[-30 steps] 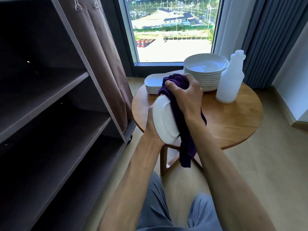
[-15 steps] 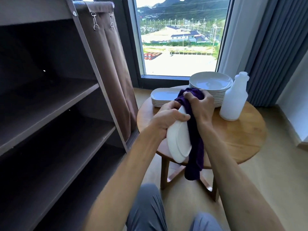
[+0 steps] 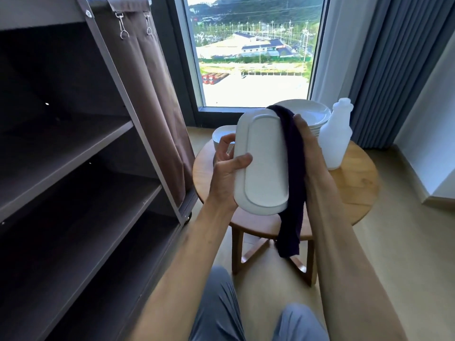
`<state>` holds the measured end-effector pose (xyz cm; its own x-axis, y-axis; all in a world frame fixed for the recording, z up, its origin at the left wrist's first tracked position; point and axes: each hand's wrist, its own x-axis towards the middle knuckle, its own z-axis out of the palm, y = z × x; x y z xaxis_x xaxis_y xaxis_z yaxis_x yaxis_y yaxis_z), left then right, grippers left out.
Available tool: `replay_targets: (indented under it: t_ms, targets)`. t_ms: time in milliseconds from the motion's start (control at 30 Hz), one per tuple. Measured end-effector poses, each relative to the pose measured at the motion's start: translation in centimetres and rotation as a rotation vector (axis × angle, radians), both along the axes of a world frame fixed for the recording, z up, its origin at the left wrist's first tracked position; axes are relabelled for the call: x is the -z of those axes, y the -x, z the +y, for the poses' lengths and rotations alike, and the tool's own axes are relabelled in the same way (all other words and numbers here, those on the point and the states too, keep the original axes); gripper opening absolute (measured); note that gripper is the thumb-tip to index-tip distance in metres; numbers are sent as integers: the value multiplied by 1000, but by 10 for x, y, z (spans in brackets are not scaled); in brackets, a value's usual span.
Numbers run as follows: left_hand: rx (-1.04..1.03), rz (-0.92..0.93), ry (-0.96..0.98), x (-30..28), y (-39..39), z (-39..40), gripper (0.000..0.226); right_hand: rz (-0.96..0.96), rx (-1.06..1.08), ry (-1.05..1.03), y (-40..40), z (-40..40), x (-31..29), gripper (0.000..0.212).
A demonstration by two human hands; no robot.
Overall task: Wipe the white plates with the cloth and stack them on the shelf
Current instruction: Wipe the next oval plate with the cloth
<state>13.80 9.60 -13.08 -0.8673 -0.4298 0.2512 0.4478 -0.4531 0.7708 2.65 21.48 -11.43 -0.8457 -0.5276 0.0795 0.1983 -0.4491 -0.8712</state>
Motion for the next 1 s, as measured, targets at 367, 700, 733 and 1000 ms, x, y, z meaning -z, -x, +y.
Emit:
replay_targets:
  t_ms: [367,700,733,1000]
  targets:
    - [-395,-542,706,-10,16,28,106,144,263,-43,-18,-3,-10,21]
    - [-67,-75,-207,-20,9,32,66,692,442,-416,-27,-45,-3,30]
    - [-39,-62,-222,-21,8,31,61,688,483,-386,-26,-47,-3,32]
    - [-137,38,-251,-36,13,16,19,771,201,-384,-40,-53,-15,25]
